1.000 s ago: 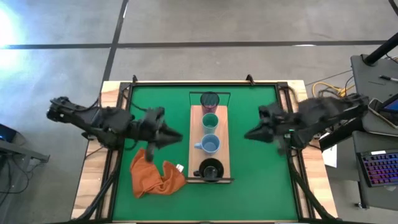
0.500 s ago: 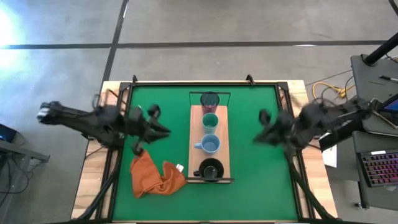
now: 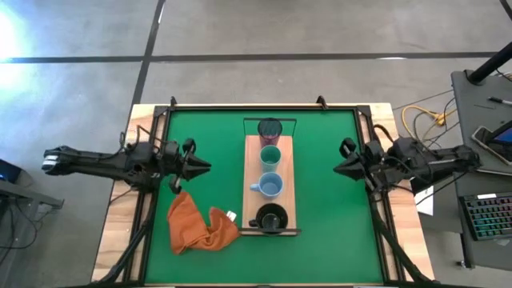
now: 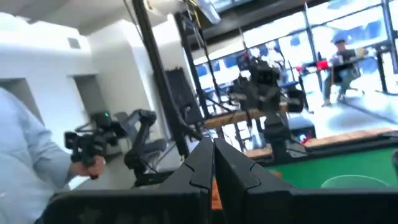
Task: Stack small to large cups/mugs on shelf
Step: Return to Home Position
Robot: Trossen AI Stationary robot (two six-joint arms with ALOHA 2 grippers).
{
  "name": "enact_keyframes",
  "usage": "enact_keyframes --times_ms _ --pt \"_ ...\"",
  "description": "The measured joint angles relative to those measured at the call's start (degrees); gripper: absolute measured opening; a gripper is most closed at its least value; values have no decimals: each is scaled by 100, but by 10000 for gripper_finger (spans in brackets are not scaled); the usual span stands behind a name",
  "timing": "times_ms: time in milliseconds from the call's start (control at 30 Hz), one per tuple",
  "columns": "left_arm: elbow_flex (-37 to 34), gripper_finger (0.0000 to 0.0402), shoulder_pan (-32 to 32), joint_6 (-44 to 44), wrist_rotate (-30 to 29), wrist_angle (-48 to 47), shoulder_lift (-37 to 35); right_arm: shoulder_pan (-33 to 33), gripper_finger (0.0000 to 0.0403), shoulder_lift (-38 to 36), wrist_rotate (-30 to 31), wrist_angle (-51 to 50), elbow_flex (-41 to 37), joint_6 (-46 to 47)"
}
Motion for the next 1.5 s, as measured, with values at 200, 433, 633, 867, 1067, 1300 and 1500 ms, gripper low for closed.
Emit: enact_keyframes --times_ms 200,433,633,867,1067,1300,1500 --pt "-1316 54 1 -465 -373 1201 -271 0 9 -217 152 969 -1016 -22" --pt "-1927 54 0 -888 -339 925 -710 10 9 -569 293 1566 -1772 272" --pt "-1949 54 20 -1092 -474 -10 -1173 2 9 -1171 310 1386 -2160 100" --pt "-1953 54 102 -1242 -1031 -1135 -1842 -30 9 -1866 468 142 -2153 26" --pt "-1956 54 107 -1465 -1329 -1618 -2161 -31 9 -2208 930 -862 -2153 460" --pt "-1958 54 107 -1474 -1347 -1618 -2110 -29 9 -2033 920 -1161 -2146 493" --pt "-1956 54 107 -1474 -1347 -1618 -2055 -29 9 -1929 921 -1162 -2142 493"
